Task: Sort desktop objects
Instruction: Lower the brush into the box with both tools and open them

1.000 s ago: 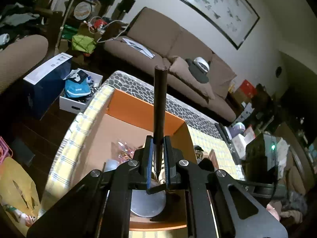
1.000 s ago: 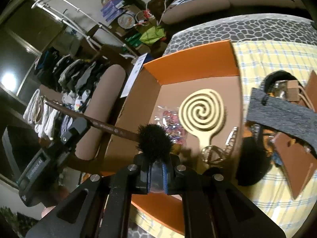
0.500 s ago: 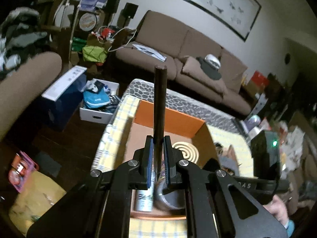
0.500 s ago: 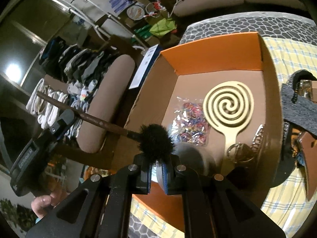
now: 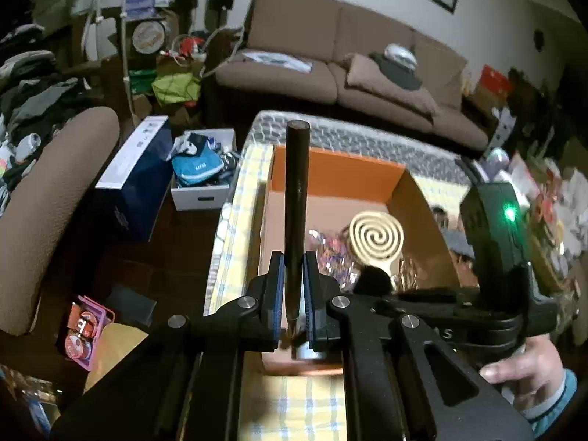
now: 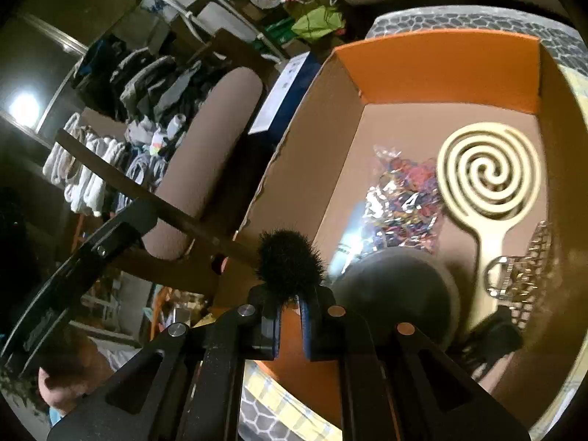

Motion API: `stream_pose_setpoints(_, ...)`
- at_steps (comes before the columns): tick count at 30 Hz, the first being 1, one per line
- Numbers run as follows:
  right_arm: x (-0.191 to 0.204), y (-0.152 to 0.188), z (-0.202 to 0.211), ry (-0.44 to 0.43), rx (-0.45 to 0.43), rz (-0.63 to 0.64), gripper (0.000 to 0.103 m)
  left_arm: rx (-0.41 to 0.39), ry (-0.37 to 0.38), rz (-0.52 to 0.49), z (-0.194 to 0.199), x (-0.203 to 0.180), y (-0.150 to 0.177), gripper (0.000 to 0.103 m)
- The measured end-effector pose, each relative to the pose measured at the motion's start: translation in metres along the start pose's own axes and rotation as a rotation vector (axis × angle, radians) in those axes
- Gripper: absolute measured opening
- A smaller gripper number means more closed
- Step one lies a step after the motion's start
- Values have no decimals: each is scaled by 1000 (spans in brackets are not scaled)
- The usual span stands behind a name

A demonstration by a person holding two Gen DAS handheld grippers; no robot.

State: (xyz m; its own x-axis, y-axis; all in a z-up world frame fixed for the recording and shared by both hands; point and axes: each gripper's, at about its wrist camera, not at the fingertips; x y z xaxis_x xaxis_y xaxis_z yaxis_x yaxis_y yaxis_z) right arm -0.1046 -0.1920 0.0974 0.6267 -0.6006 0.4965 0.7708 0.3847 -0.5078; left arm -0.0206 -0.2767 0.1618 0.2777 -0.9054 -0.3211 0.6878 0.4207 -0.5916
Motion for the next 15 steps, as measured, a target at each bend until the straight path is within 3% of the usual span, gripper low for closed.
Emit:
stream_pose_setpoints(7, 0, -1, -32, 5, 29, -29, 9, 34, -37, 1, -23, 0, -7, 9)
stream_pose_setpoints(10, -7, -2, -37, 14, 12, -80, 15, 45, -54, -7, -34, -5, -10, 10)
stream_pose_setpoints(12, -11, -3, -35, -13, -5, -104, 30, 44, -67, -17, -40, -10, -12, 10)
stream_pose_setpoints(15, -12, -5, -26, -1, -35, -96, 32, 45, -78, -33, -47, -15, -17, 10)
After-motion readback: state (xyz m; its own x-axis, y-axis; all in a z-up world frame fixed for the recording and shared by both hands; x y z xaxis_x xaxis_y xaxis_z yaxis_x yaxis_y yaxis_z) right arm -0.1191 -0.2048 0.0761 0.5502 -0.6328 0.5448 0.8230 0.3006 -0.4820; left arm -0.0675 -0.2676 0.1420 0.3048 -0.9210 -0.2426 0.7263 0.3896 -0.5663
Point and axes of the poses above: each gripper's, at about its wrist camera, not at the fingertips, and z roughly against the way its jaws point, x to its left, y to its underside, and after that the axes turned 13 degrees about z, right-handed
